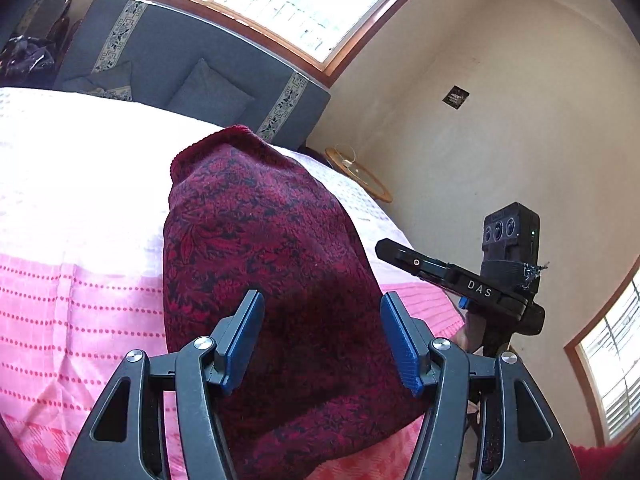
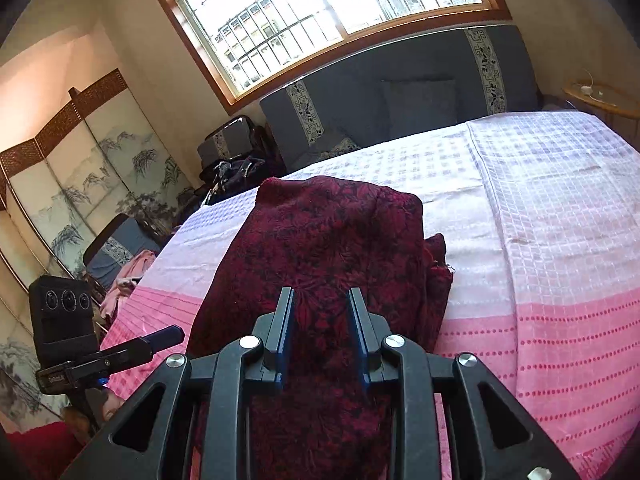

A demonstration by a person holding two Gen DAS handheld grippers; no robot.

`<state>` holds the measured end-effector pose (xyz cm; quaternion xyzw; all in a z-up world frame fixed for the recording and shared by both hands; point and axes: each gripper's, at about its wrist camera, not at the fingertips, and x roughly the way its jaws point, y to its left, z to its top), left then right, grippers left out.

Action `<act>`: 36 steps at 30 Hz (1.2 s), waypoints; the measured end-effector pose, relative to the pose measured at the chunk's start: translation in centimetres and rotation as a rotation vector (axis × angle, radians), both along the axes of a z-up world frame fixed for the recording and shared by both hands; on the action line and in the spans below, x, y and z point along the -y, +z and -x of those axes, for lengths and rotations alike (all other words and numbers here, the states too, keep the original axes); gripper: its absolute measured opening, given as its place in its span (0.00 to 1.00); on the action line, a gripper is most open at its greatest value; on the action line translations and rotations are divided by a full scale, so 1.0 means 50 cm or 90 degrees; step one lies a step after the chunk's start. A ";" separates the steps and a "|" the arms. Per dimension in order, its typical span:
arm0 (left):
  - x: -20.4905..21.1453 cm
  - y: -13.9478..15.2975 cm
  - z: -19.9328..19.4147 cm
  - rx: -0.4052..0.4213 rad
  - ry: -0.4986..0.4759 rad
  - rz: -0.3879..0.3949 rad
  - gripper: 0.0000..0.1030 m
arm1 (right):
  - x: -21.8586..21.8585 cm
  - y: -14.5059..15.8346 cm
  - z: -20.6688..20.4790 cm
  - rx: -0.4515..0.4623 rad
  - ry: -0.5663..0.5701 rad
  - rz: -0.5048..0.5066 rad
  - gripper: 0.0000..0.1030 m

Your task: Fold small clothes

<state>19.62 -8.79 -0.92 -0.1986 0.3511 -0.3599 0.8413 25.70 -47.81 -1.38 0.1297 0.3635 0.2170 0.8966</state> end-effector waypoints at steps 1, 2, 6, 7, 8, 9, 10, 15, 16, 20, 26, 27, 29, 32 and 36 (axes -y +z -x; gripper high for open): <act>0.008 0.003 -0.017 0.008 0.001 -0.007 0.59 | -0.013 0.003 -0.019 0.001 0.005 0.015 0.25; 0.015 0.002 -0.034 0.015 0.002 -0.009 0.59 | -0.021 0.002 -0.039 0.000 0.014 0.018 0.25; 0.039 -0.023 -0.093 0.002 0.011 -0.013 0.59 | -0.038 -0.018 -0.117 -0.015 0.004 0.074 0.25; 0.047 -0.031 -0.104 0.000 0.015 -0.019 0.59 | -0.038 -0.030 -0.133 -0.027 -0.002 0.090 0.24; 0.053 -0.035 -0.111 0.004 0.020 -0.027 0.59 | -0.038 -0.045 -0.148 -0.045 -0.010 0.106 0.24; 0.057 -0.039 -0.115 0.010 0.023 -0.037 0.59 | -0.034 -0.063 -0.162 -0.070 -0.018 0.117 0.24; 0.063 -0.043 -0.118 0.013 0.021 -0.044 0.59 | -0.031 -0.082 -0.174 -0.097 -0.024 0.122 0.24; 0.082 -0.070 -0.147 -0.013 0.007 -0.058 0.59 | -0.001 -0.130 -0.177 -0.123 -0.024 0.079 0.22; 0.082 -0.074 -0.152 -0.019 0.007 -0.057 0.59 | 0.004 -0.133 -0.177 -0.120 -0.025 0.073 0.22; 0.100 -0.085 -0.149 0.004 0.014 -0.096 0.59 | 0.004 -0.138 -0.174 -0.105 -0.025 0.072 0.22; 0.130 -0.070 -0.110 0.076 0.037 -0.159 0.59 | 0.047 -0.069 -0.101 -0.057 -0.086 0.013 0.29; 0.130 -0.069 -0.109 0.077 0.040 -0.162 0.59 | 0.051 -0.055 -0.074 -0.043 -0.091 0.009 0.30; 0.132 -0.068 -0.106 0.080 0.044 -0.166 0.59 | 0.044 -0.032 -0.023 -0.024 -0.083 0.021 0.30; 0.138 -0.066 -0.097 0.088 0.053 -0.180 0.59 | 0.007 -0.026 0.043 -0.006 -0.066 0.087 0.32; 0.140 -0.066 -0.073 0.100 0.069 -0.201 0.60 | -0.028 -0.067 0.071 -0.025 -0.054 0.159 0.36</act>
